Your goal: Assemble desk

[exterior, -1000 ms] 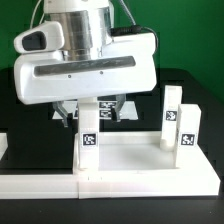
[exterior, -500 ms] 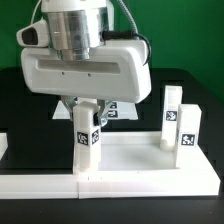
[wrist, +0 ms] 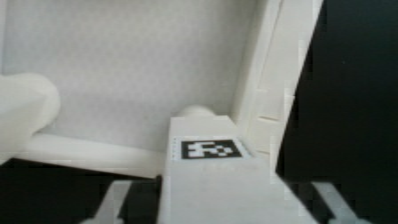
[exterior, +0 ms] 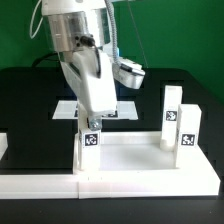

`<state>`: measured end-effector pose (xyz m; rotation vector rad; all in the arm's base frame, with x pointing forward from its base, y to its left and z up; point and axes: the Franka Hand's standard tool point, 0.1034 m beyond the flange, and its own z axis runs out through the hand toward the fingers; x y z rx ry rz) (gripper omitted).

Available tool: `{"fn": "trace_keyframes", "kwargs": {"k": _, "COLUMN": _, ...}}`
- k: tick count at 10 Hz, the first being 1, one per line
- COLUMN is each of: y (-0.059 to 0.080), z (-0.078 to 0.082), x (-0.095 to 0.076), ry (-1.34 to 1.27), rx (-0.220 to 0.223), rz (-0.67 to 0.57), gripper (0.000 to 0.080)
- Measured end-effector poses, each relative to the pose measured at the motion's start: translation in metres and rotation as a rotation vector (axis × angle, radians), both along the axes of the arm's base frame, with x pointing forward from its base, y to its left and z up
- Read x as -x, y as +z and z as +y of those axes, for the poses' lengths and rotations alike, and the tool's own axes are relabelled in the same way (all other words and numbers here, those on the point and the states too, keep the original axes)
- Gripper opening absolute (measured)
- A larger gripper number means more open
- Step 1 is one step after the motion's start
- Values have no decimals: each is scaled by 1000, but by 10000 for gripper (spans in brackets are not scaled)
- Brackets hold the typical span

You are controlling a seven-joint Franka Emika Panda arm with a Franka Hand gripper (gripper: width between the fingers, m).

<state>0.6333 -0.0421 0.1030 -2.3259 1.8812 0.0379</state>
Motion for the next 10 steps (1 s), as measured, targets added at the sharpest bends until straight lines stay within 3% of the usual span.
{"fn": "trace_keyframes", "kwargs": {"k": 2, "y": 0, "z": -3, "x": 1, "ry": 242, "rx": 22, "rz": -26, "gripper": 298}}
{"fn": "trace_keyframes", "kwargs": {"k": 3, "y": 0, "z": -5, "x": 1, "ry": 411, "rx": 37, "rz": -48, "gripper": 464}}
{"fn": "trace_keyframes", "kwargs": {"k": 4, "y": -1, "z": -7, "x": 4, "ry": 639, "rx": 30, "rz": -54, "gripper": 464}}
{"fn": "trace_keyframes", "kwargs": {"k": 5, "y": -1, "z": -9, "x": 5, "ry": 740, "rx": 29, "rz": -71, "gripper": 605}}
{"fn": "trace_keyframes", "kwargs": {"k": 6, "y": 0, "z": -6, "x": 6, "ry": 742, "rx": 56, "rz": -96, "gripper": 636}}
{"fn": "trace_keyframes", "kwargs": {"k": 8, "y": -2, "z": -7, "x": 8, "ry": 889, "rx": 64, "rz": -107, "gripper": 647}}
{"fn": "trace_keyframes", "kwargs": {"k": 10, "y": -2, "z": -14, "x": 9, "ry": 1276, "rx": 96, "rz": -153, "gripper": 649}}
